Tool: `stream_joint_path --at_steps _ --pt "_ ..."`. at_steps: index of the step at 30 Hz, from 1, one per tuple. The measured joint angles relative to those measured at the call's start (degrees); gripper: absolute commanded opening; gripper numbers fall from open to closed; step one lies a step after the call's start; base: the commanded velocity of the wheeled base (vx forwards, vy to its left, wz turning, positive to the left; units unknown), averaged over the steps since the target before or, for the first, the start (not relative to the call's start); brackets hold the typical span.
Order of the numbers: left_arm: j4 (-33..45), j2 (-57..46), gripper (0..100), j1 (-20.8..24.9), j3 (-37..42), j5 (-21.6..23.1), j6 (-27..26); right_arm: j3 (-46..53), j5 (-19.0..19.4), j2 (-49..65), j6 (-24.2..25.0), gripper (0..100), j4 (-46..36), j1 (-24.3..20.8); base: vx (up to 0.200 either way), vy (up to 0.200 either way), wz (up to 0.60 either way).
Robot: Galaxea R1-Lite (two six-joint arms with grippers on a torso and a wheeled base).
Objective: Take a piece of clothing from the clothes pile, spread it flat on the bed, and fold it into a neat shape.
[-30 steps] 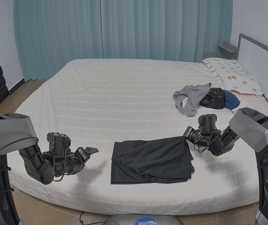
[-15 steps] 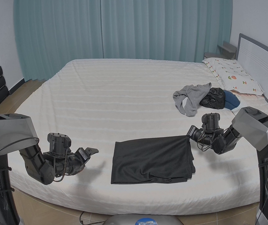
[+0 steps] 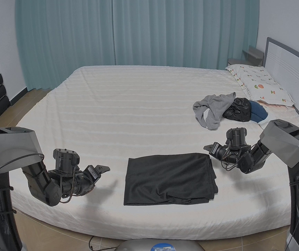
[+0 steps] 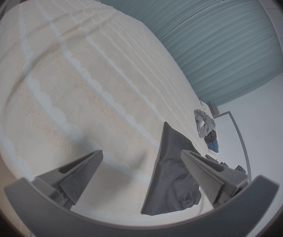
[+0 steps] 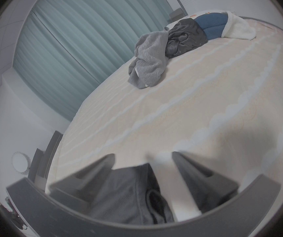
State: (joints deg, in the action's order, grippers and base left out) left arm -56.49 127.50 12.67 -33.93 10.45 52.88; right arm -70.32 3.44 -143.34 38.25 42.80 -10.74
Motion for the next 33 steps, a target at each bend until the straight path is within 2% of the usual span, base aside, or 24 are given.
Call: stream_joint_path --at_steps 7,13,18,24,33 --pt "0.0 0.12 100 0.0 0.06 0.0 -0.04 9.7 8.46 5.0 0.04 100 2.77 0.61 0.0 0.0 0.0" --pt "-0.06 0.2 100 0.01 0.17 -0.02 -0.06 24.1 19.05 9.29 -1.94 100 11.3 1.46 0.0 0.0 0.0" --pt "-0.27 0.2 100 0.06 0.41 -0.05 -0.09 34.68 25.33 11.67 -4.73 100 17.99 2.1 0.0 0.0 0.0" --pt "-0.41 0.2 100 0.06 0.83 -0.11 -0.09 42.09 28.04 13.51 -7.72 100 23.43 2.08 0.0 0.0 0.0" --pt "-0.55 0.2 100 0.1 1.21 -0.16 -0.2 44.17 28.42 13.63 -7.9 100 24.09 0.96 0.0 0.0 0.0"
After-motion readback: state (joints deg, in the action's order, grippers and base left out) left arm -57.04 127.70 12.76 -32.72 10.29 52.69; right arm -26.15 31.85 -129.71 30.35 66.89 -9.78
